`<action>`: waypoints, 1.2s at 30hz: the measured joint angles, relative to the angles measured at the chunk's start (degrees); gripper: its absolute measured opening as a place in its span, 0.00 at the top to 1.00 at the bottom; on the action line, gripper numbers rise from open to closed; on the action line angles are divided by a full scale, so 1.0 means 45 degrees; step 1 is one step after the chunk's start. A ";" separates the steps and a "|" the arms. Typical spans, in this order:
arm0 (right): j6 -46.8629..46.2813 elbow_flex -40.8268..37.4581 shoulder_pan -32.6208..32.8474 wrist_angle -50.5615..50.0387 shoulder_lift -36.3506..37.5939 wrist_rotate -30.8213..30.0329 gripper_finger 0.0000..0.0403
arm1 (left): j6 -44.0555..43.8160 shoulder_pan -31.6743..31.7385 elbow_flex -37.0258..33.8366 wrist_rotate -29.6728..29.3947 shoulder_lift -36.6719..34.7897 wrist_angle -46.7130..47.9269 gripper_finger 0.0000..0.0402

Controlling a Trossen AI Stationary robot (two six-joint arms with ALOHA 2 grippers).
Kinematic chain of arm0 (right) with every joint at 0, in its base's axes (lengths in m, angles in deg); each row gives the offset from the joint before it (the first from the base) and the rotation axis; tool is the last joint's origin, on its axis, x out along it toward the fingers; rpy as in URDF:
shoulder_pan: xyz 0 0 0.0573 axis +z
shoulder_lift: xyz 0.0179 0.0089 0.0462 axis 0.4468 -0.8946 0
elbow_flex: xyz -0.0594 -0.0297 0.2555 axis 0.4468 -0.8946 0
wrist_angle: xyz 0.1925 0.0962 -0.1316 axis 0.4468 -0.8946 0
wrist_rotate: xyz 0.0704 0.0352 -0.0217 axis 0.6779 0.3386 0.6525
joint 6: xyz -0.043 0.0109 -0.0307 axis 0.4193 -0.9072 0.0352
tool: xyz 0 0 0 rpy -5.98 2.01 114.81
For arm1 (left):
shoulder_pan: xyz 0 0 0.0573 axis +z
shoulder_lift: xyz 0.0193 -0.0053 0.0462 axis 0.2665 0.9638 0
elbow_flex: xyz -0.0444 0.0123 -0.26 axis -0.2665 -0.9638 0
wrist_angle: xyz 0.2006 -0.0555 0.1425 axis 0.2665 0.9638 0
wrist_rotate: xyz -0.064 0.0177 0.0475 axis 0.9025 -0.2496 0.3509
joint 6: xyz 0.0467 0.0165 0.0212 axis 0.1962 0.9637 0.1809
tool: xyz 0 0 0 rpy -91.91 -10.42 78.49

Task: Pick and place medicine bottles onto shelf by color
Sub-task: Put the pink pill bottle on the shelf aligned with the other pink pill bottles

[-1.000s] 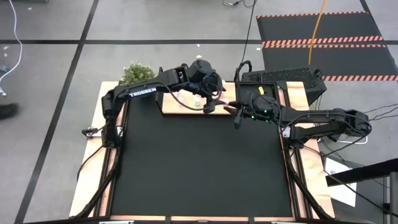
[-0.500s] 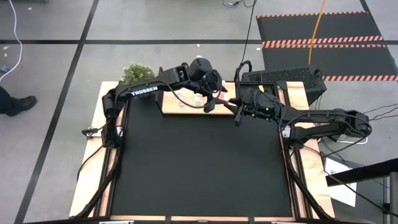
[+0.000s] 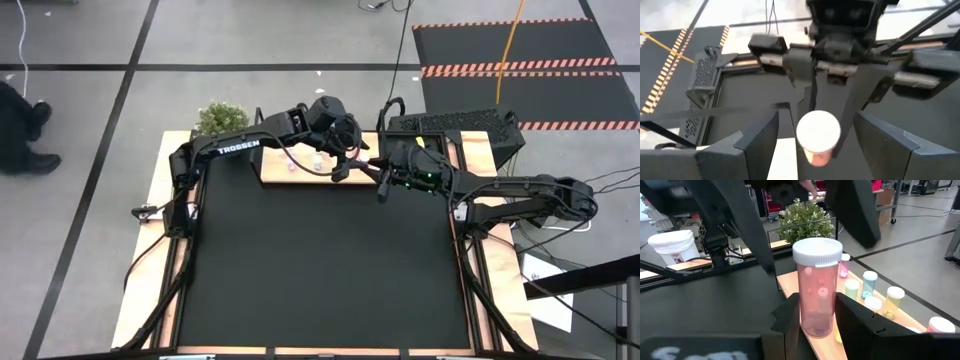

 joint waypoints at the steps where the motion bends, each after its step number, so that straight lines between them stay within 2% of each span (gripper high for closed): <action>1: -0.0001 0.0000 0.0000 0.0003 0.0000 0.0000 0.72 | 0.0080 0.0005 -0.0004 -0.0008 0.0036 0.0028 0.36; 5: -0.0002 0.0000 0.0000 0.0002 0.0000 0.0000 0.72 | 0.0331 0.0014 -0.0012 -0.0009 0.0039 0.0041 0.41; 16: -0.0007 0.0000 0.0000 -0.0004 0.0000 0.0005 0.72 | 0.0206 0.0093 -0.0010 -0.0024 0.0026 0.0366 0.65; 20: -0.0007 0.0001 0.0000 0.0000 0.0000 0.0133 0.72 | 0.0169 0.0102 -0.0010 -0.0024 0.0026 0.0371 0.69; 25: -0.0068 0.0000 0.0015 -0.0005 0.0000 0.0457 0.70 | 0.0073 0.0088 -0.0010 -0.0020 0.0026 0.0374 0.68; 29: -0.0337 0.0017 0.0017 -0.0247 0.0042 0.0765 0.60 | -0.0097 0.0078 -0.0010 -0.0041 0.0026 0.0361 0.68; 33: -0.1049 0.0005 0.0026 -0.1836 0.0303 -0.1238 0.46 | -0.0039 0.0119 -0.0010 -0.0677 0.0022 0.0281 0.68; 36: -0.1948 0.0010 0.0015 -0.3140 0.0892 -0.2610 0.39 | -0.0028 0.0162 -0.0010 -0.1516 0.0021 0.0278 0.67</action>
